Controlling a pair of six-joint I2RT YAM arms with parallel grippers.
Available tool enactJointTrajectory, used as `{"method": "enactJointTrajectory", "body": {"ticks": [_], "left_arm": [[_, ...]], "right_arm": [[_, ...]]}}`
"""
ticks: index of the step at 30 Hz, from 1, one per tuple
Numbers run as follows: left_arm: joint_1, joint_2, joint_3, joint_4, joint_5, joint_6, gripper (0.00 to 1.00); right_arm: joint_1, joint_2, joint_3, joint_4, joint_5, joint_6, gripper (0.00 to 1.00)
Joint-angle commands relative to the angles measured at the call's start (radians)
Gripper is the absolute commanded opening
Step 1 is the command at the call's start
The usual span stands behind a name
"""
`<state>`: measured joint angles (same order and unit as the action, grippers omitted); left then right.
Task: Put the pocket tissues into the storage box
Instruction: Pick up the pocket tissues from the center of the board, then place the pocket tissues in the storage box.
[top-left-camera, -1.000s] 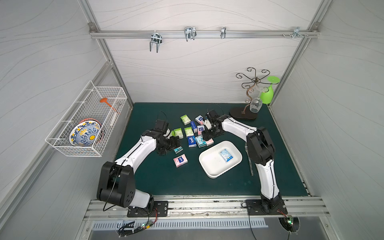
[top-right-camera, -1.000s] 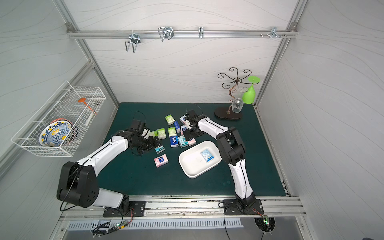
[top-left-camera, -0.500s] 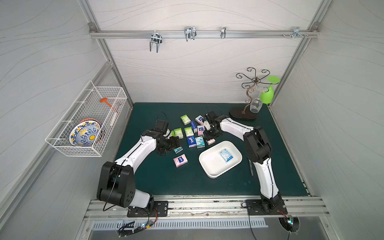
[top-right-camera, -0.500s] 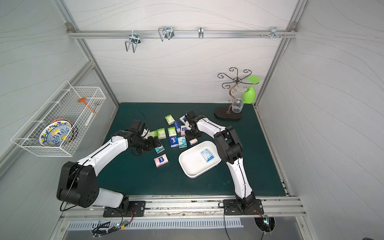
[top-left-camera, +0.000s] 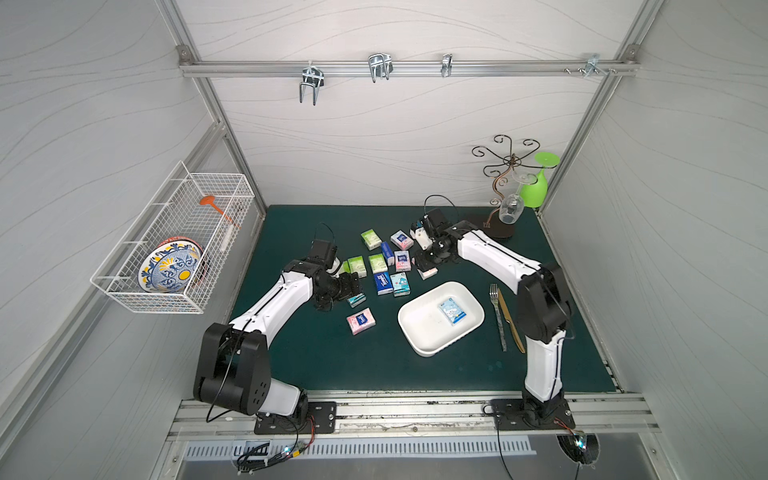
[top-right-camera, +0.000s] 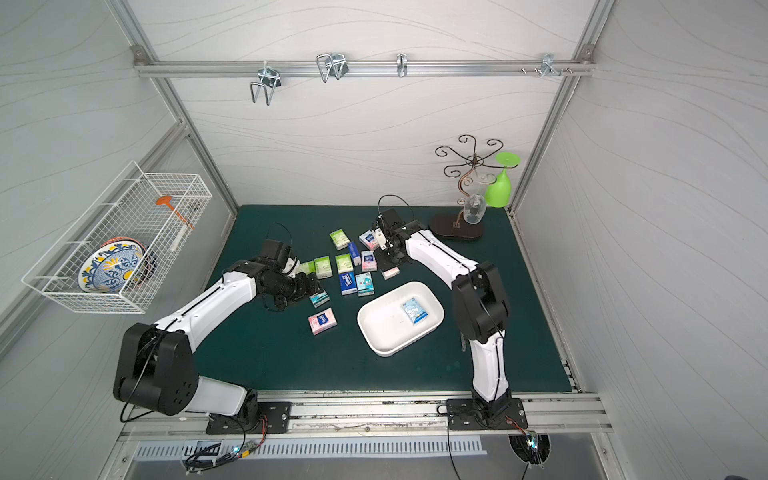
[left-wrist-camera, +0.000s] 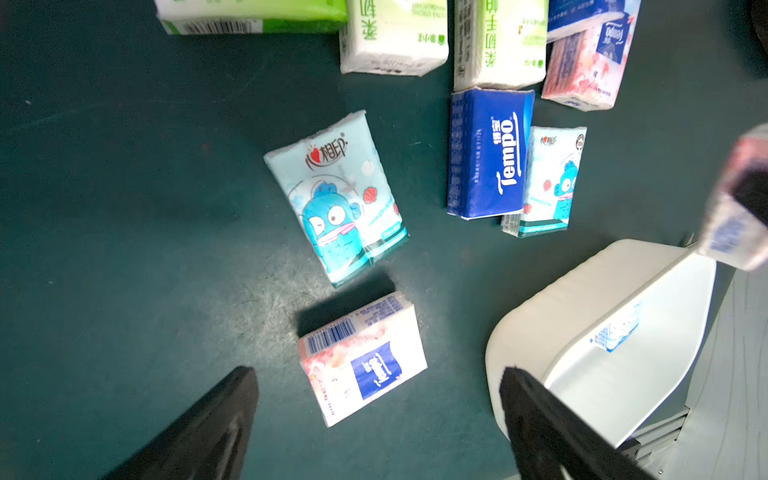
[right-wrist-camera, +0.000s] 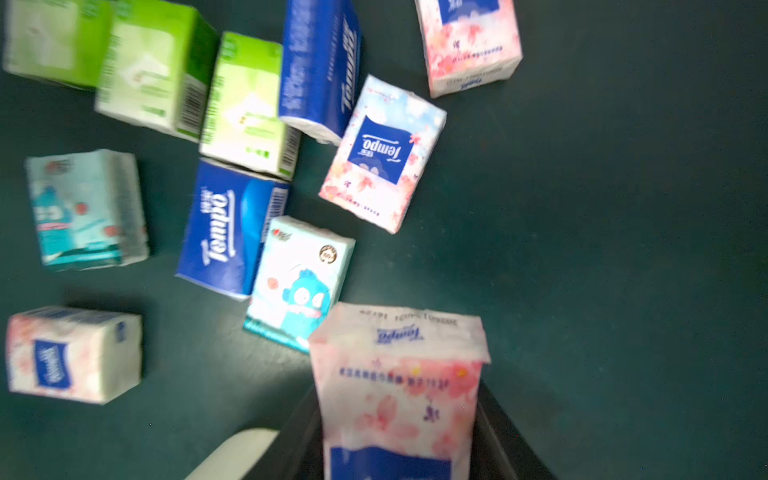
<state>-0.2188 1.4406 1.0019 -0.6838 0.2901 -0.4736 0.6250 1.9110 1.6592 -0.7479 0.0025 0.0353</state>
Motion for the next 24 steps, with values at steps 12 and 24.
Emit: {"method": "enactJointTrajectory", "body": {"ticks": [12, 24], "left_arm": [[-0.017, 0.035, 0.058, 0.006, 0.038, -0.023, 0.95], [-0.021, 0.04, 0.096, -0.008, 0.029, -0.042, 0.95]], "right_arm": [[0.185, -0.429, -0.446, -0.097, 0.041, 0.156, 0.49], [0.222, -0.386, -0.624, 0.081, 0.049, 0.197, 0.49]]}}
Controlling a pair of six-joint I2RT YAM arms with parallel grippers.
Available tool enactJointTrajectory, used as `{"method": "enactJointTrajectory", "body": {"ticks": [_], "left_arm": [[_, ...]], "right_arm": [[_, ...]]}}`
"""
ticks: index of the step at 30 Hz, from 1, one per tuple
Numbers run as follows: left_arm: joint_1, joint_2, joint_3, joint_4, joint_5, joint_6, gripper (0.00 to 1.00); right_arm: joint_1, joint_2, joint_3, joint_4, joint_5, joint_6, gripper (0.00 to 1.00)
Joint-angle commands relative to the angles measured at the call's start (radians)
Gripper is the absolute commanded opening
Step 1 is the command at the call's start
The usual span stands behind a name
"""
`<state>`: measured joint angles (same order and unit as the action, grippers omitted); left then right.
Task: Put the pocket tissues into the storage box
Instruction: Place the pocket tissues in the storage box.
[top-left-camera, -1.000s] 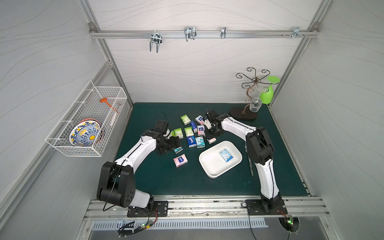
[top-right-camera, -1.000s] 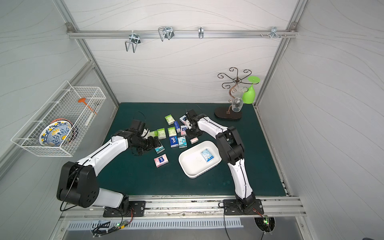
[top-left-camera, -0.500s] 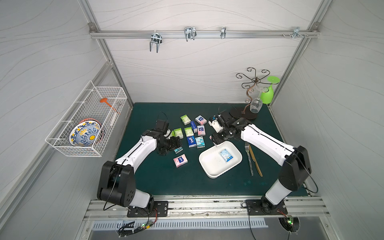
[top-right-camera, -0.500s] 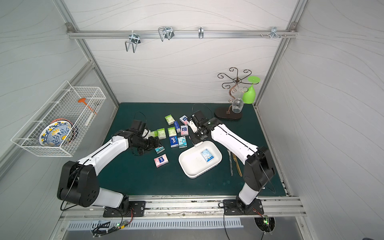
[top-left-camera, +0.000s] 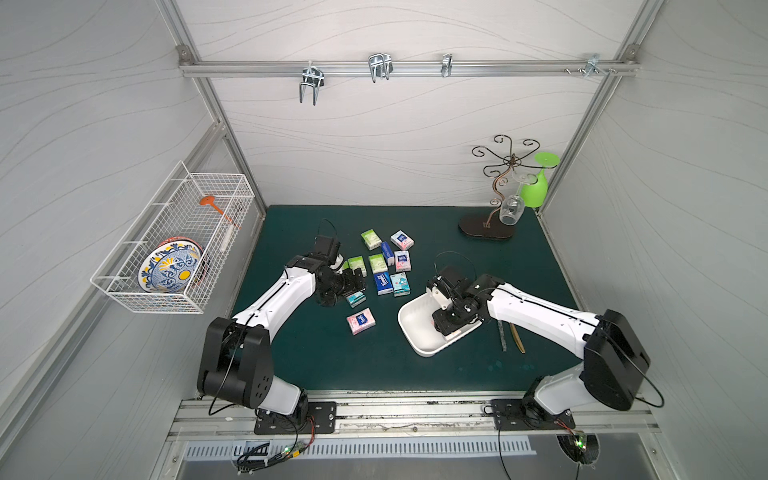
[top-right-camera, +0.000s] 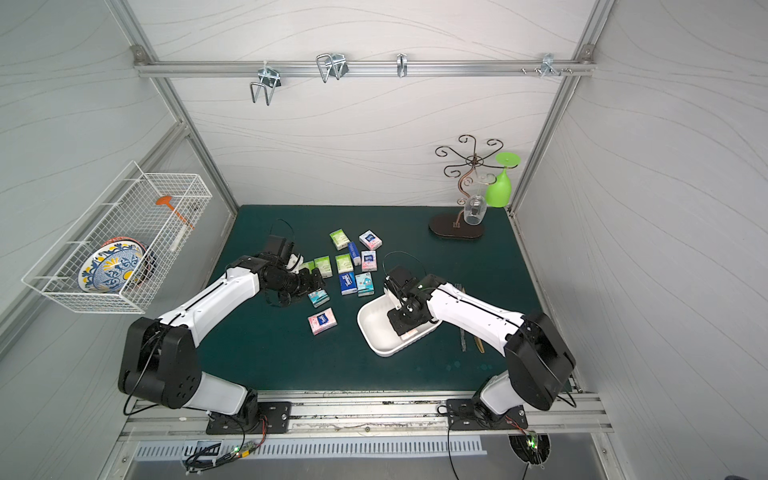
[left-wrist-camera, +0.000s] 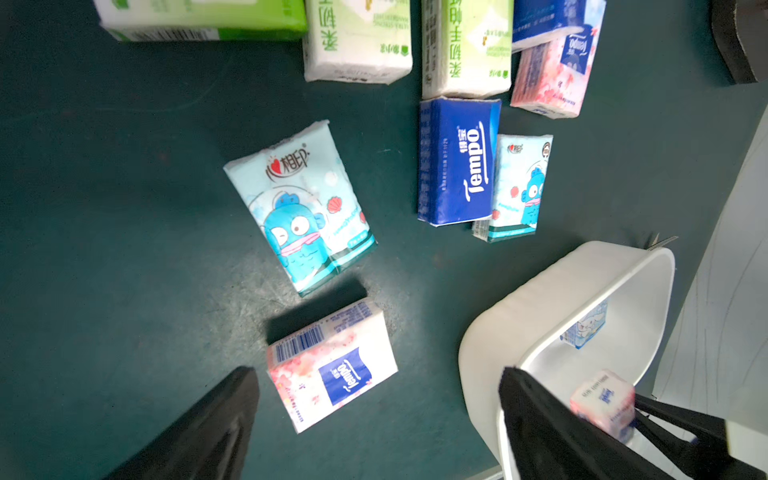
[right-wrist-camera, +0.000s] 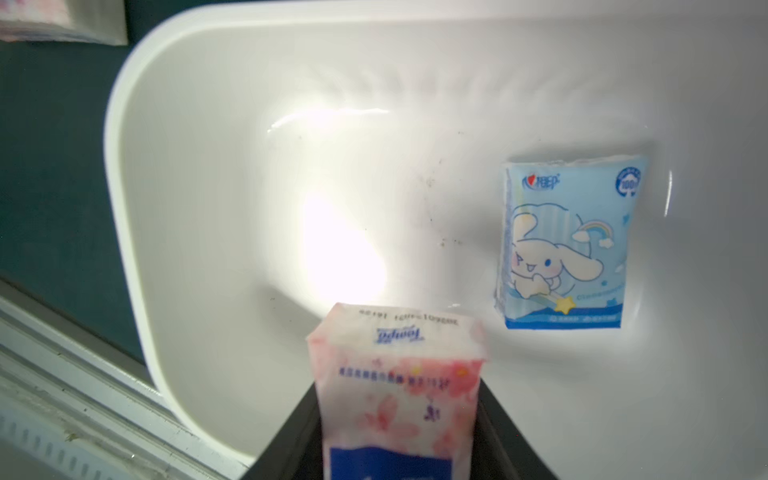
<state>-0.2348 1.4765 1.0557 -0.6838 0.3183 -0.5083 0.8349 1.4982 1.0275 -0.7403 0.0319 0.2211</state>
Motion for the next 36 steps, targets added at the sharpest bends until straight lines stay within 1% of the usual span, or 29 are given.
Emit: {"method": "enactJointTrajectory", "body": {"ticks": [1, 5, 10, 20, 26, 31, 36], "left_arm": [[-0.005, 0.002, 0.041, -0.011, -0.002, -0.008, 0.95], [-0.005, -0.008, 0.029, -0.012, -0.011, -0.009, 0.95], [-0.005, -0.015, 0.017, -0.012, -0.021, -0.006, 0.95], [-0.004, -0.019, 0.012, -0.011, -0.026, 0.001, 0.95], [-0.005, -0.038, 0.001, -0.018, -0.044, 0.013, 0.95], [-0.005, -0.044, -0.005, -0.019, -0.047, 0.014, 0.95], [-0.004, -0.048, -0.008, -0.017, -0.047, 0.013, 0.95]], "right_arm": [[0.013, 0.037, 0.011, 0.089, 0.024, 0.01, 0.49], [0.018, 0.094, 0.015, 0.124, 0.043, -0.001, 0.5], [0.022, 0.15, 0.028, 0.116, 0.119, -0.018, 0.5], [0.018, 0.202, 0.02, 0.16, 0.24, -0.032, 0.52], [-0.01, 0.218, 0.024, 0.156, 0.266, -0.036, 0.53], [-0.015, 0.219, 0.038, 0.151, 0.274, -0.043, 0.56], [-0.013, 0.229, 0.045, 0.141, 0.281, -0.035, 0.63]]}}
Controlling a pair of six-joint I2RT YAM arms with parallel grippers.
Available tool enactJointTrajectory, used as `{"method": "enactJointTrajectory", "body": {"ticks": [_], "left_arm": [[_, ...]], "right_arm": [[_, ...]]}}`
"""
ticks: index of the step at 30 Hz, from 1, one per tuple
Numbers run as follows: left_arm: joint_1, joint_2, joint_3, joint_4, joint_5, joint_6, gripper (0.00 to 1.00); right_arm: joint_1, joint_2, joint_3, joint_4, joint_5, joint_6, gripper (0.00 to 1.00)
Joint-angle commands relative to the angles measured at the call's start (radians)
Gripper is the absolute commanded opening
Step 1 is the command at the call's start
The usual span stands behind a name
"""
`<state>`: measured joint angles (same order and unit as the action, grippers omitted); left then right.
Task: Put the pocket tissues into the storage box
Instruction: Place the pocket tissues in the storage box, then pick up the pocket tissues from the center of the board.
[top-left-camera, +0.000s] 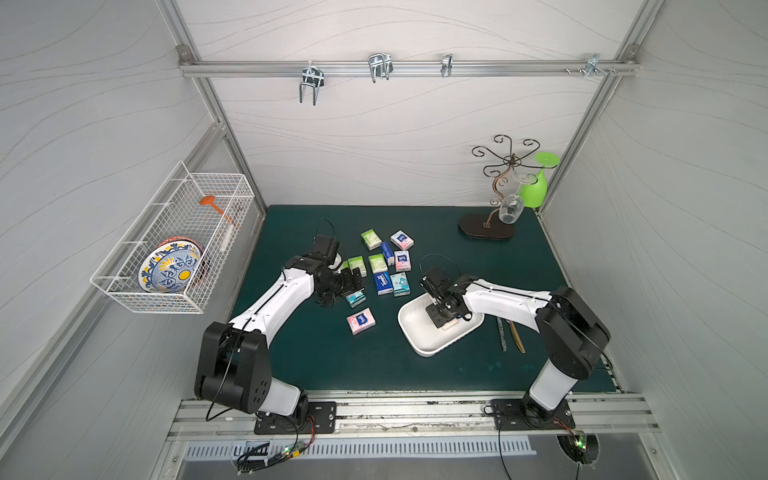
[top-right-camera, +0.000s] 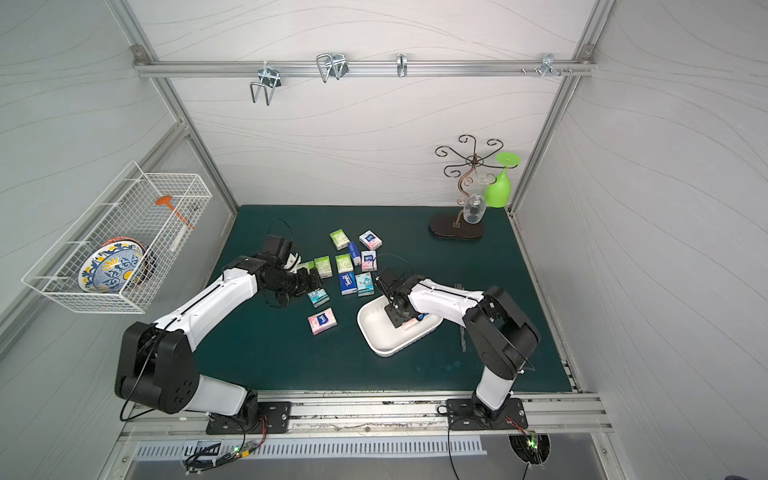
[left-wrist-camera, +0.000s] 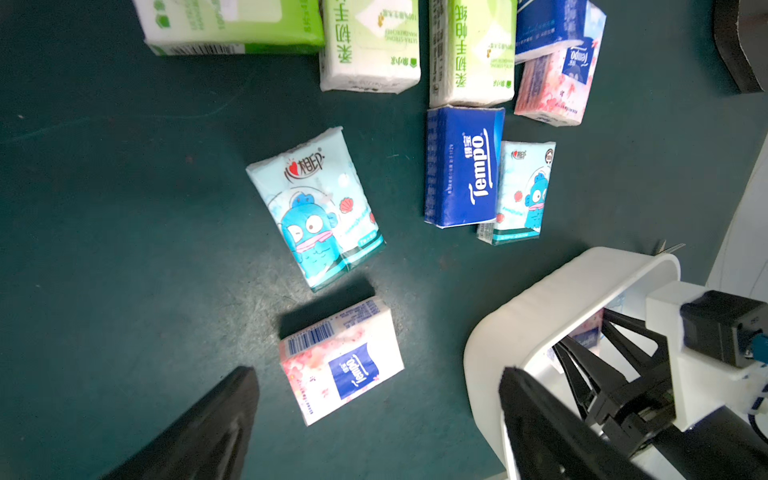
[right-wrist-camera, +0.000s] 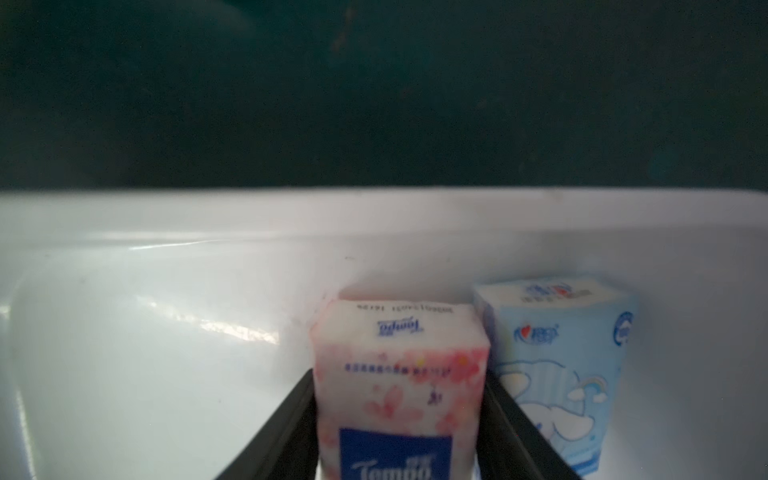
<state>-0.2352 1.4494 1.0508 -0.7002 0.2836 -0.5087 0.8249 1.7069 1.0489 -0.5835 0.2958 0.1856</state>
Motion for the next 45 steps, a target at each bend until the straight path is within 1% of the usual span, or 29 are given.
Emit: {"method": "enactJointTrajectory", "body": {"ticks": [1, 4, 6, 12, 17, 22, 25, 27, 34, 39, 45], "left_arm": [[-0.004, -0.023, -0.002, -0.002, -0.012, 0.014, 0.95], [-0.004, -0.026, -0.005, -0.001, -0.014, 0.015, 0.95], [-0.004, -0.027, -0.008, 0.0, -0.012, 0.015, 0.95], [-0.004, -0.038, -0.015, 0.005, -0.018, 0.015, 0.95], [-0.005, -0.046, -0.027, 0.019, -0.024, 0.012, 0.96], [-0.004, -0.046, -0.035, 0.035, -0.023, 0.003, 0.96], [-0.004, -0.046, -0.042, 0.04, -0.034, 0.002, 0.96], [-0.004, -0.044, -0.047, 0.038, -0.04, 0.005, 0.96], [-0.004, -0.056, -0.071, 0.021, -0.068, 0.027, 0.96], [-0.004, -0.075, -0.086, 0.0, -0.128, 0.041, 0.96], [-0.003, -0.084, -0.096, -0.006, -0.188, 0.047, 0.96]], "right_arm": [[-0.004, 0.02, 0.025, -0.018, 0.016, 0.002, 0.64], [-0.004, 0.017, 0.026, -0.021, 0.017, 0.004, 0.68], [-0.003, 0.011, 0.032, -0.03, 0.017, 0.007, 0.72], [-0.001, -0.049, 0.07, -0.078, -0.002, 0.019, 0.75], [0.002, -0.1, 0.112, -0.112, -0.109, 0.04, 0.76], [0.015, -0.089, 0.165, -0.107, -0.201, 0.08, 0.8], [0.017, -0.055, 0.214, -0.089, -0.252, 0.105, 0.82], [0.02, -0.007, 0.266, -0.089, -0.268, 0.115, 0.84], [0.022, 0.175, 0.435, -0.086, -0.244, 0.162, 0.86], [0.019, 0.295, 0.539, -0.101, -0.205, 0.176, 0.87], [0.014, 0.408, 0.639, -0.118, -0.191, 0.183, 0.87]]}}
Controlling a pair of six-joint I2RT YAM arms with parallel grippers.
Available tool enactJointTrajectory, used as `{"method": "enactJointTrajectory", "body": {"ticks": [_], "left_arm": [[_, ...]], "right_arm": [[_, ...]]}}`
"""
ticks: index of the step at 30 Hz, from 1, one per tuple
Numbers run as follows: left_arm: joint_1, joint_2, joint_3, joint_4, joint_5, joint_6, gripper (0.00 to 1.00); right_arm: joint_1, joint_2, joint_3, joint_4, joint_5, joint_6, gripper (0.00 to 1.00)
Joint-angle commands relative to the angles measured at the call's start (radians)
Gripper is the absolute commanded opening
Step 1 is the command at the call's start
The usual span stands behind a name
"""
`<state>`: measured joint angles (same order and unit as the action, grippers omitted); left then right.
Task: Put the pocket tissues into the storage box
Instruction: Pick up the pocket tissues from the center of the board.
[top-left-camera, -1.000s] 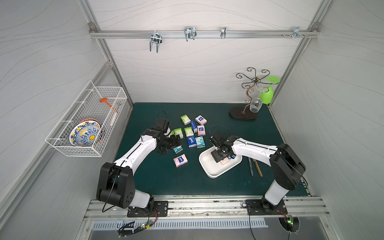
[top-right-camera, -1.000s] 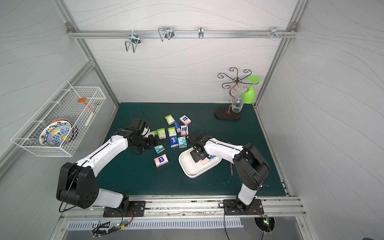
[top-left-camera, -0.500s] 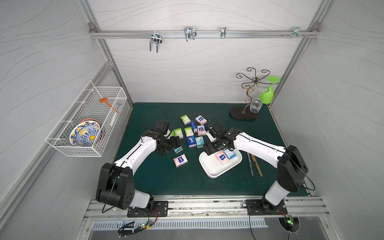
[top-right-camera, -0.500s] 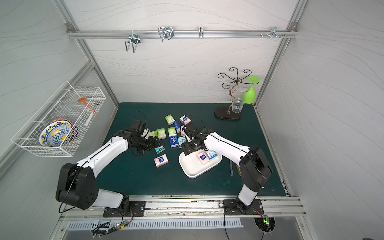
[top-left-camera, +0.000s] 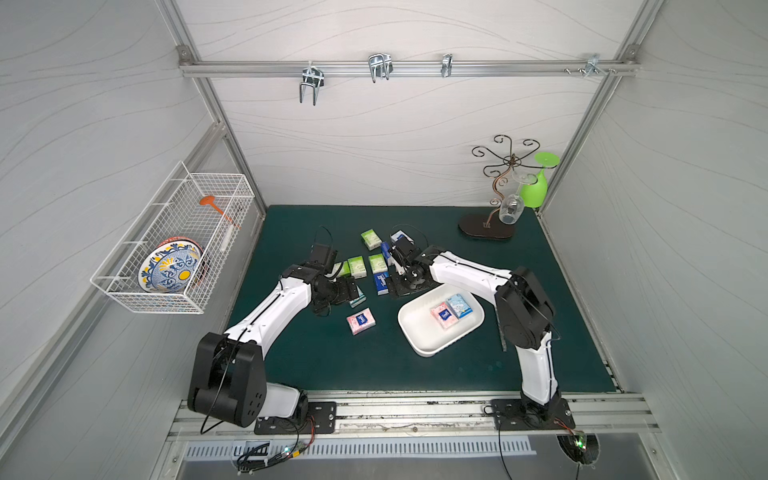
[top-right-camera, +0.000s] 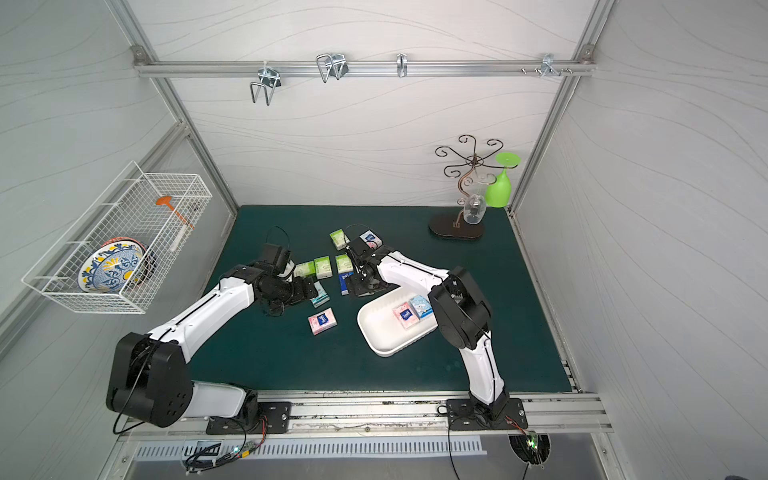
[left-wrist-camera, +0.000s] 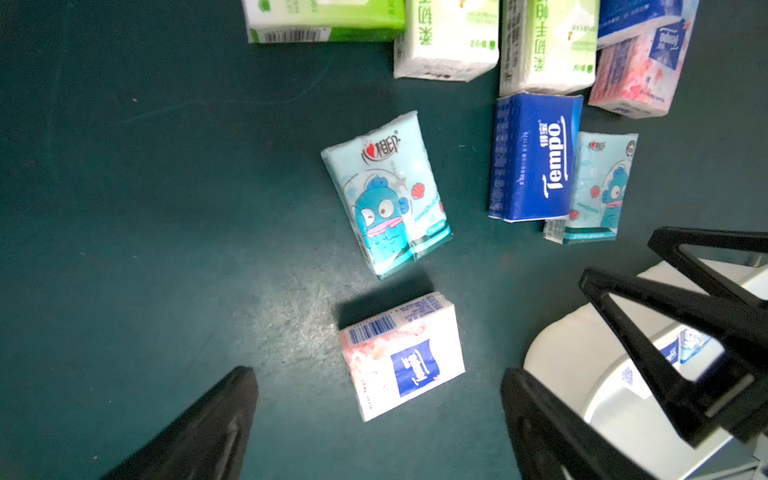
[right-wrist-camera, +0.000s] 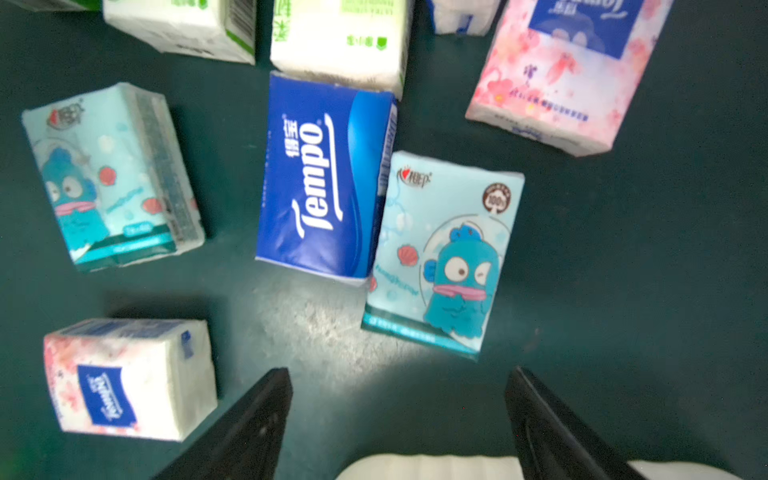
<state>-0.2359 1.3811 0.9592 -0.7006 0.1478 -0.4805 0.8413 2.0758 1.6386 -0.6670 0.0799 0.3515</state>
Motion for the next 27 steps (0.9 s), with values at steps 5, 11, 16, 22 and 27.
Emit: {"method": "enactJointTrajectory", "body": {"ticks": [5, 11, 16, 22, 27], "left_arm": [[-0.003, -0.019, 0.003, -0.015, -0.07, 0.025, 0.96], [-0.004, -0.033, -0.003, -0.024, -0.092, 0.04, 0.96], [-0.004, -0.034, -0.01, -0.022, -0.087, 0.041, 0.96], [-0.003, -0.036, -0.013, -0.022, -0.085, 0.043, 0.96], [-0.003, -0.034, -0.014, -0.021, -0.083, 0.043, 0.96]], "right_arm": [[-0.015, 0.106, 0.109, -0.061, 0.061, 0.029, 0.85], [-0.052, 0.102, 0.096, -0.041, 0.061, 0.044, 0.79], [-0.064, 0.113, 0.105, -0.036, 0.06, 0.028, 0.71], [-0.059, 0.147, 0.135, -0.038, 0.04, 0.009, 0.71], [-0.046, 0.162, 0.15, -0.035, 0.014, -0.002, 0.79]]}}
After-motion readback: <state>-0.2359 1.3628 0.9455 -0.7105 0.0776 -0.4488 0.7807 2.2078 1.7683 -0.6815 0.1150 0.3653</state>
